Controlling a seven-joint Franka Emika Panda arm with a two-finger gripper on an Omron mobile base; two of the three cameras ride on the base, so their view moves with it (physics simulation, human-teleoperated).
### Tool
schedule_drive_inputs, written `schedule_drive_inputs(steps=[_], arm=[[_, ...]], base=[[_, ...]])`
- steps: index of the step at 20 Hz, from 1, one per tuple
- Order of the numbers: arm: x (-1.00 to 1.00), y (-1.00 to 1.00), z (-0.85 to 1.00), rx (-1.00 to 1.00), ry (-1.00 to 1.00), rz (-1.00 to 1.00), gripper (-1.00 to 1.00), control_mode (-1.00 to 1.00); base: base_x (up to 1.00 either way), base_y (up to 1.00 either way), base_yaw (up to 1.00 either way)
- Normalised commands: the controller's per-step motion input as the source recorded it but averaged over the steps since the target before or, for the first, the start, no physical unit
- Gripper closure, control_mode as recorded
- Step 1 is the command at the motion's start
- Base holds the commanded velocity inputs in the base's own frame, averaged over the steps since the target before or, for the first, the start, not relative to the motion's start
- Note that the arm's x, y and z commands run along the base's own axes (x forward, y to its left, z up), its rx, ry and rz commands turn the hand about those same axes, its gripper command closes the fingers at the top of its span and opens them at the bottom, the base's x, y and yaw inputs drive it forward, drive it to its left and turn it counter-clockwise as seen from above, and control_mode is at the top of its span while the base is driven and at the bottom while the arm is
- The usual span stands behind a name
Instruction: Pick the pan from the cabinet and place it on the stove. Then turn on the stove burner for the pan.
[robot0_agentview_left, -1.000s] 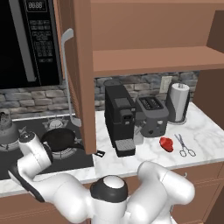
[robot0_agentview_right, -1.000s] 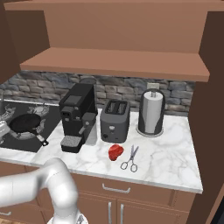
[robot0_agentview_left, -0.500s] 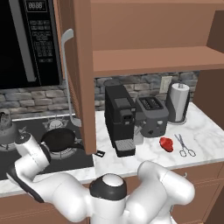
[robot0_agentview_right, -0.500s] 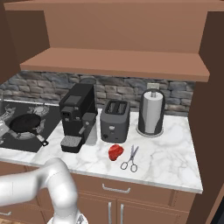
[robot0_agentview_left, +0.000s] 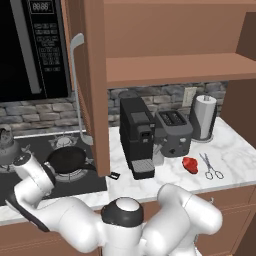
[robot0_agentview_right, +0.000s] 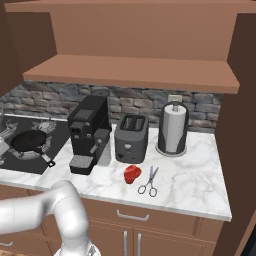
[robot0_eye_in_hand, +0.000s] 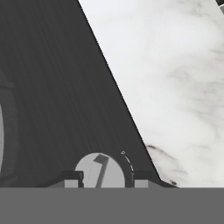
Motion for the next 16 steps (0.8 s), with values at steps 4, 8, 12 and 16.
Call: schedule_drive_inputs(steps=[4,8,12,16], arm=[[0.0,0.0,-0.42,-0.08,-0.04,0.24,1.0,-1.0],[0.0,0.0,-0.4,-0.06,-0.03,0.25,1.0,-1.0],[0.0,0.0,-0.41,-0.06,-0.01,0.25,1.0,-1.0],[0.0,0.0,-0.41,-0.06,0.0,0.24,-1.0,-1.0]], base=[[0.0,0.0,0.0],[0.0,0.0,0.0],[0.0,0.0,0.0],[0.0,0.0,0.0]])
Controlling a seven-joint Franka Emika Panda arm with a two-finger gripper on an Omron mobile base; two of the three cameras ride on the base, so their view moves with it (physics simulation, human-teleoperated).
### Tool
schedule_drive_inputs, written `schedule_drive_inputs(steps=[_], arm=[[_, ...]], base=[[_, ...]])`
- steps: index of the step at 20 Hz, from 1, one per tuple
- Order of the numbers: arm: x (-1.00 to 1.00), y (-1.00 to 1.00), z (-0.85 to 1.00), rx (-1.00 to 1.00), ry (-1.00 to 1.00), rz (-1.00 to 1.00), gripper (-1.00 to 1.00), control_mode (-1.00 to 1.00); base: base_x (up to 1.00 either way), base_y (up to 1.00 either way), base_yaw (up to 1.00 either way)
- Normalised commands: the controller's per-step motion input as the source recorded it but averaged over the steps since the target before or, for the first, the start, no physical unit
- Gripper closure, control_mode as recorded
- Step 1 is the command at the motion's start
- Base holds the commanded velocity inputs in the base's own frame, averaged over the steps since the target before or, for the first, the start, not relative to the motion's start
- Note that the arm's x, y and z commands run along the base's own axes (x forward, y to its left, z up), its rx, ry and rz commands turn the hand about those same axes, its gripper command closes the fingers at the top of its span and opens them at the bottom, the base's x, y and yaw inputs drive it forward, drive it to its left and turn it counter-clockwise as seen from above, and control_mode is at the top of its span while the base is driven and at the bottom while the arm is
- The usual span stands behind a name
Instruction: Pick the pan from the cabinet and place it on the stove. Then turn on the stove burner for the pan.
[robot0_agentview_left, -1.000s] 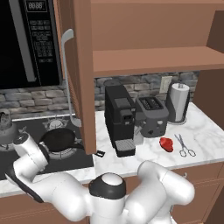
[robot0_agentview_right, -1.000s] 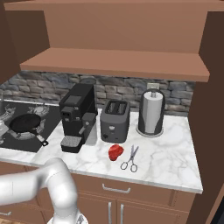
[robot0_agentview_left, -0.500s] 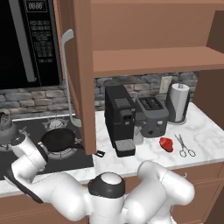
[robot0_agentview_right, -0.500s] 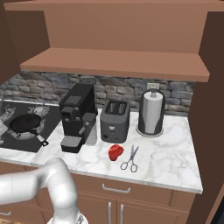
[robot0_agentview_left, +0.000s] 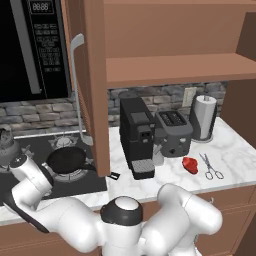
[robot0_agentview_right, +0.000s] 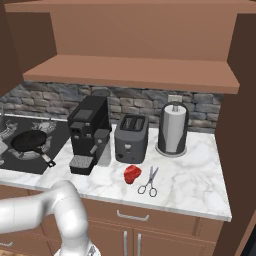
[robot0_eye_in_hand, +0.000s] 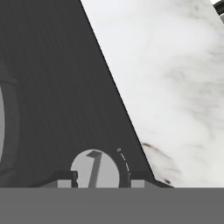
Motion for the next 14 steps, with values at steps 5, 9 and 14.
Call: schedule_drive_inputs(steps=[5,9,14], arm=[[0.01,0.07,-0.15,-0.03,-0.02,0.23,-1.0,-1.0],[0.01,0.08,0.0,0.0,-0.03,0.21,-1.0,-1.0],[0.0,0.17,0.01,0.0,0.0,0.21,-1.0,-1.0]], base=[[0.0,0.0,0.0],[0.0,0.0,0.0],[0.0,0.0,0.0]])
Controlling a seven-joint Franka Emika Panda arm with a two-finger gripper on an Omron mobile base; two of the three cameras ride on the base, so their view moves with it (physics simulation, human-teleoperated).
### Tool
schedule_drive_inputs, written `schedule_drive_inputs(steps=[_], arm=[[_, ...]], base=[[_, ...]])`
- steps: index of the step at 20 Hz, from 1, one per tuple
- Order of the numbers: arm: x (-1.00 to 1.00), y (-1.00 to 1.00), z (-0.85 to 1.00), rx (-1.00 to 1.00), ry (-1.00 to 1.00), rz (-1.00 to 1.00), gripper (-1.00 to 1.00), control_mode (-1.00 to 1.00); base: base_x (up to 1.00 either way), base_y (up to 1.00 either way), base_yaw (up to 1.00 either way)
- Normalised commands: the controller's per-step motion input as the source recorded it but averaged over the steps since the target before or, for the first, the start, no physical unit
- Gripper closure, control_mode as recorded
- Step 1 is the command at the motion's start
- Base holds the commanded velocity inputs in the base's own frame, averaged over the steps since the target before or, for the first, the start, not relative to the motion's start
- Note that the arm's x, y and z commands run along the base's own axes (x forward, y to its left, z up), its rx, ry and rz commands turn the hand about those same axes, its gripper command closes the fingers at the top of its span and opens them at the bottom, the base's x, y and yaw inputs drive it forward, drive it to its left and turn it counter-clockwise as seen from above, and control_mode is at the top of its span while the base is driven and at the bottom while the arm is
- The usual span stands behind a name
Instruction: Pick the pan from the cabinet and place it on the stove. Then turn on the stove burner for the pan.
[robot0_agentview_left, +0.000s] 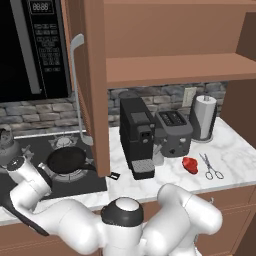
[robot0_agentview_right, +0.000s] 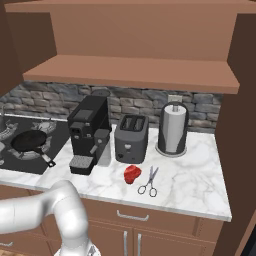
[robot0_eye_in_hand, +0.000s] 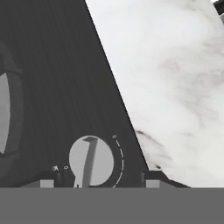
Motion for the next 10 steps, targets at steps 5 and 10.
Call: schedule_drive_inputs(steps=[5,10], arm=[[0.0,0.21,0.06,0.0,-0.01,0.21,-1.0,-1.0],[0.0,0.16,0.17,-0.01,-0.02,0.21,-1.0,-1.0]], base=[[0.0,0.0,0.0],[0.0,0.0,0.0]])
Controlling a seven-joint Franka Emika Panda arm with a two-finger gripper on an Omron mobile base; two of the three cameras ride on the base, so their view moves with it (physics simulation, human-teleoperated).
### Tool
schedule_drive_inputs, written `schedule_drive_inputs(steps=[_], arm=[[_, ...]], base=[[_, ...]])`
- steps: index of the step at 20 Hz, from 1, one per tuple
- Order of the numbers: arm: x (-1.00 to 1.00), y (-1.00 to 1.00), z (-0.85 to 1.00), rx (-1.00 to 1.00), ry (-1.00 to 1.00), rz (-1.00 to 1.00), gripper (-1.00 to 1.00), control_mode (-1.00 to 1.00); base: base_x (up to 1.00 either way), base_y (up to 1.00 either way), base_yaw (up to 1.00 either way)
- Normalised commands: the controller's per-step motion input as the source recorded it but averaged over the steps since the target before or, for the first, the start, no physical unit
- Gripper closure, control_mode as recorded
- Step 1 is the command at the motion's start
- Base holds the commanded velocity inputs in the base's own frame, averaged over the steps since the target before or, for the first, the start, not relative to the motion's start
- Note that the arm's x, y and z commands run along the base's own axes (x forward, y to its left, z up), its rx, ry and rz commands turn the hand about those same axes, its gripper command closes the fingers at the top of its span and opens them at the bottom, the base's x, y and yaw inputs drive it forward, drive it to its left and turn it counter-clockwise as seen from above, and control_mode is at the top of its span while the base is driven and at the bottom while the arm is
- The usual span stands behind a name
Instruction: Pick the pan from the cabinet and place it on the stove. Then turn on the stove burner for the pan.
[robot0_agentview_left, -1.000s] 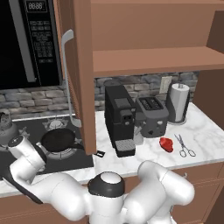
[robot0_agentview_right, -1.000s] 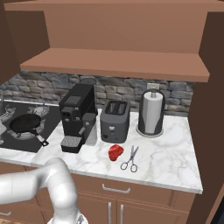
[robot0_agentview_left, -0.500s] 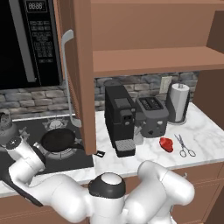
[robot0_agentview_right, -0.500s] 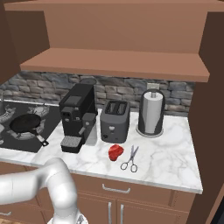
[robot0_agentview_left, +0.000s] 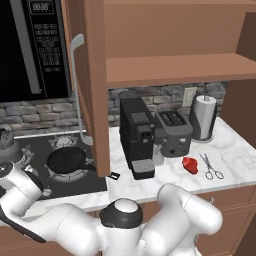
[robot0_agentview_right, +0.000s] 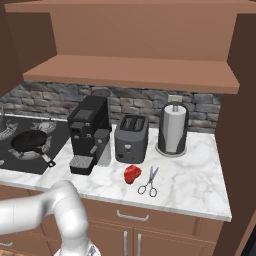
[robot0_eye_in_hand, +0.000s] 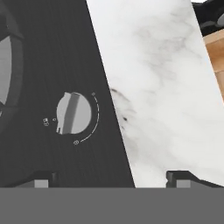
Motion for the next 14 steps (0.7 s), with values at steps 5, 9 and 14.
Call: schedule_drive_inputs(steps=[5,9,14], arm=[[-0.04,0.08,0.26,-0.01,-0.04,0.2,-1.0,-1.0],[-0.05,0.02,0.26,-0.01,-0.05,0.19,-1.0,-1.0],[-0.1,0.0,0.26,-0.01,-0.06,0.17,-1.0,-1.0]], base=[[0.0,0.0,0.0],[0.0,0.0,0.0],[0.0,0.0,0.0]])
